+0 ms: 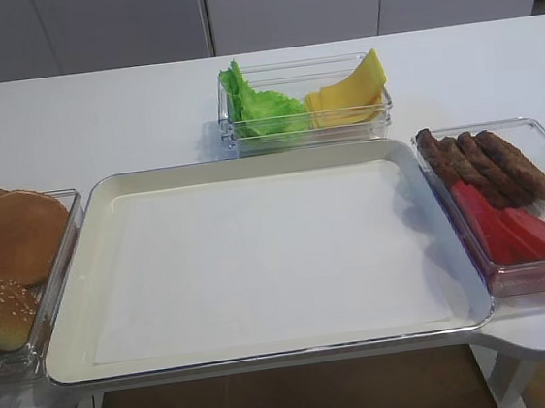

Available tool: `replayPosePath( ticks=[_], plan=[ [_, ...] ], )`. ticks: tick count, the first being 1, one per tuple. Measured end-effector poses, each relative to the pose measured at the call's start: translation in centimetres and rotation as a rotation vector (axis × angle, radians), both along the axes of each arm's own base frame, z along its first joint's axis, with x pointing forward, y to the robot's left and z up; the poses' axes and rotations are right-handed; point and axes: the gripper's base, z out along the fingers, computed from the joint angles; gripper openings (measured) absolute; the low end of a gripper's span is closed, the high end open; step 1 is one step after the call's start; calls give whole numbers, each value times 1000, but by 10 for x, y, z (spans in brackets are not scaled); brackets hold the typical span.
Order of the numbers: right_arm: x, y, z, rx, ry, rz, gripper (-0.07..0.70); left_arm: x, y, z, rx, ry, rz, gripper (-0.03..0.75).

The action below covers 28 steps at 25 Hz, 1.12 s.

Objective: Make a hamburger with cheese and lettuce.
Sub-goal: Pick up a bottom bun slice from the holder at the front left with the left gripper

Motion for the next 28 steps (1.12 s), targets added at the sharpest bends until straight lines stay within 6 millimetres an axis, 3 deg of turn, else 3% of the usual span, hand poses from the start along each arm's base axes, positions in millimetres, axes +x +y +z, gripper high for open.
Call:
replayPosePath(
  ticks=[4, 8, 15, 21, 28],
  plan=[
    [0, 0, 0, 0, 0, 0, 475, 10, 0, 18, -6, 31, -4, 461],
    [0, 0, 0, 0, 0, 0, 475, 35, -1, 41, -34, 76, -21, 460],
    [0, 0, 0, 0, 0, 0, 475, 104, -1, 76, -78, 184, -40, 460],
    [0, 0, 0, 0, 0, 0, 475, 173, -2, 83, -75, 319, -104, 459],
    [0, 0, 0, 0, 0, 0, 475, 235, -1, 83, -64, 410, -147, 459]
  ],
)
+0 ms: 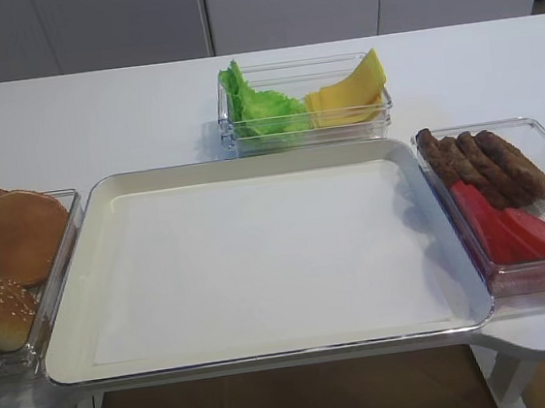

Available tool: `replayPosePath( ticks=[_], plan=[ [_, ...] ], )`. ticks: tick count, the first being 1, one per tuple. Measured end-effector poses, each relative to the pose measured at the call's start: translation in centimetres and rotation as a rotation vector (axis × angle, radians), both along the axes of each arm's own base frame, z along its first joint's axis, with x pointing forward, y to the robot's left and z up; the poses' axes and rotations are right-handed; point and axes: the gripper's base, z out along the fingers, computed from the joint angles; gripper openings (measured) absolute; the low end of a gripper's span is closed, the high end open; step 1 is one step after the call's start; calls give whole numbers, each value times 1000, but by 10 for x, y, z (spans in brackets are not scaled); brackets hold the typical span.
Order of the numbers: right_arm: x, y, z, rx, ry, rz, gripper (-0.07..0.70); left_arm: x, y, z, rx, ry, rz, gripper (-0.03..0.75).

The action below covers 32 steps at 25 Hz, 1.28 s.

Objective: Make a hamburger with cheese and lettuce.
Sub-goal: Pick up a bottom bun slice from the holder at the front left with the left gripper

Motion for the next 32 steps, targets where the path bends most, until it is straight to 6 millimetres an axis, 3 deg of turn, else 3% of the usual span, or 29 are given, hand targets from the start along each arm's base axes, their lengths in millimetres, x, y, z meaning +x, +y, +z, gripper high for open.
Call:
replayPosePath(
  ticks=[10, 21, 32],
  plan=[
    [0, 0, 0, 0, 0, 0, 475, 40, 39, -26, -81, 93, 122, 458],
    [0, 0, 0, 0, 0, 0, 475, 71, 60, -41, -86, 139, -15, 457],
    [0, 0, 0, 0, 0, 0, 475, 98, 64, -64, -99, 353, -227, 456]
  ],
)
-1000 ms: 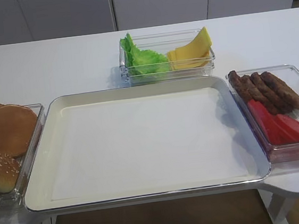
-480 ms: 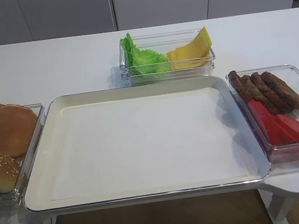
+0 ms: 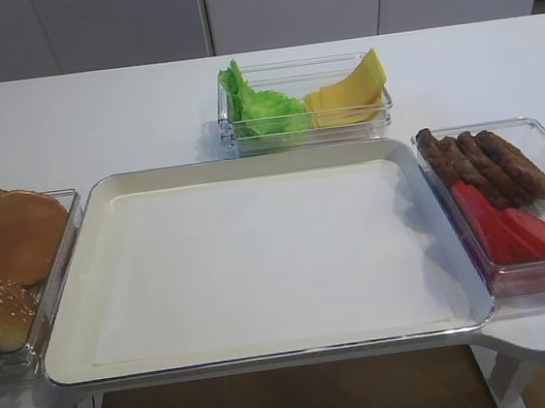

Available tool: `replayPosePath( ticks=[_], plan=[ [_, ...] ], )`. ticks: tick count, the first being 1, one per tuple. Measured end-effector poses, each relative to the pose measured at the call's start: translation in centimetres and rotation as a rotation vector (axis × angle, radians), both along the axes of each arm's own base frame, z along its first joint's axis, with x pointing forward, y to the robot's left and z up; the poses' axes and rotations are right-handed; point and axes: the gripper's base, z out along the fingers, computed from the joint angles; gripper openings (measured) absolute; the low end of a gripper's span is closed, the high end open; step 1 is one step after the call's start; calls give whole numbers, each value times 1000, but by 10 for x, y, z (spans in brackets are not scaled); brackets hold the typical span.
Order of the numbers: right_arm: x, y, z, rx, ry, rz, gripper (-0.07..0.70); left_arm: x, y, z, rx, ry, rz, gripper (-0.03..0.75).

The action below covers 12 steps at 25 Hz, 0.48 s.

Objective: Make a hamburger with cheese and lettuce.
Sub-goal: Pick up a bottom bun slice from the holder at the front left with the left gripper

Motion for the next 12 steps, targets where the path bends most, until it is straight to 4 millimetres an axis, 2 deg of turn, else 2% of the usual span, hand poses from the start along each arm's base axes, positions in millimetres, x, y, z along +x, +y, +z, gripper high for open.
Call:
replayPosePath(
  ticks=[6, 12],
  plan=[
    [0, 0, 0, 0, 0, 0, 475, 1, -1, -1, 7, -11, -62, 456],
    [0, 0, 0, 0, 0, 0, 475, 7, -2, -13, -4, 21, -87, 456]
  ],
)
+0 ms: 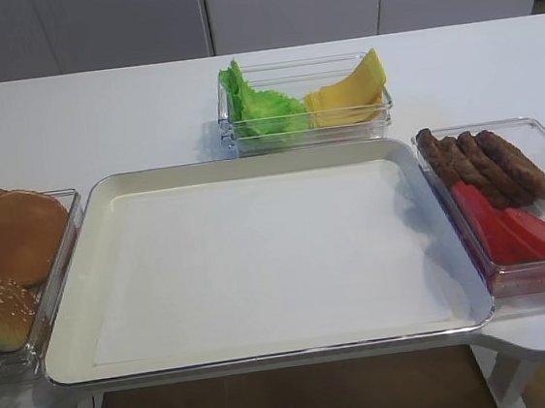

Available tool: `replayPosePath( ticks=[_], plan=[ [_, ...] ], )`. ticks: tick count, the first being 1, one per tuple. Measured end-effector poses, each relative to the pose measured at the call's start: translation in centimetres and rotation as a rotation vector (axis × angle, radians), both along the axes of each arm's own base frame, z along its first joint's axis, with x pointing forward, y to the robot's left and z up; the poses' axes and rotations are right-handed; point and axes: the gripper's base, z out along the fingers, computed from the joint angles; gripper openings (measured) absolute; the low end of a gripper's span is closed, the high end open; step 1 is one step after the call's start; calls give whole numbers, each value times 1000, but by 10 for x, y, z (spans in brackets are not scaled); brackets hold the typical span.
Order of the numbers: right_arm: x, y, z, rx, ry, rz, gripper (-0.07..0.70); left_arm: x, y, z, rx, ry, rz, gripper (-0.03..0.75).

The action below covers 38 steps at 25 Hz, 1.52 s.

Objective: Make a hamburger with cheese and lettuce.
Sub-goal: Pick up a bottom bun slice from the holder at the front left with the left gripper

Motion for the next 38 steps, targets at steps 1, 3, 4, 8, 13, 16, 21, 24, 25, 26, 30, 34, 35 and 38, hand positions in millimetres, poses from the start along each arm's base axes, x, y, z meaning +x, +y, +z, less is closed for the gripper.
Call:
replayPosePath(
  ticks=[1, 3, 4, 8, 13, 16, 21, 24, 25, 26, 30, 34, 35, 38],
  plan=[
    [0, 0, 0, 0, 0, 0, 475, 0, -2, 0, 3, -3, -16, 456],
    [0, 0, 0, 0, 0, 0, 475, 1, -5, -1, 6, -6, -41, 456],
    [0, 0, 0, 0, 0, 0, 475, 2, -6, -2, 7, -4, -52, 456],
    [0, 0, 0, 0, 0, 0, 475, 6, -6, -10, 0, 20, -60, 456],
    [0, 0, 0, 0, 0, 0, 475, 8, -5, -14, -1, 27, -62, 456],
    [0, 0, 0, 0, 0, 0, 475, 10, -5, -19, -7, 40, -63, 456],
    [0, 0, 0, 0, 0, 0, 475, 14, -7, -27, -34, 58, -64, 456],
    [0, 0, 0, 0, 0, 0, 475, 15, -9, -28, -40, 58, -69, 446],
    [0, 0, 0, 0, 0, 0, 475, 15, -9, -28, -40, 57, -71, 439],
    [0, 0, 0, 0, 0, 0, 475, 15, -9, -28, -40, 57, -70, 428],
    [0, 0, 0, 0, 0, 0, 475, 15, -9, -28, -40, 56, -70, 378],
    [0, 0, 0, 0, 0, 0, 475, 15, -9, -28, -40, 56, -70, 316],
    [0, 0, 0, 0, 0, 0, 475, 15, -9, -28, -40, 56, -70, 298],
    [0, 0, 0, 0, 0, 0, 475, 15, -8, -28, -38, 57, -70, 245]
  ],
)
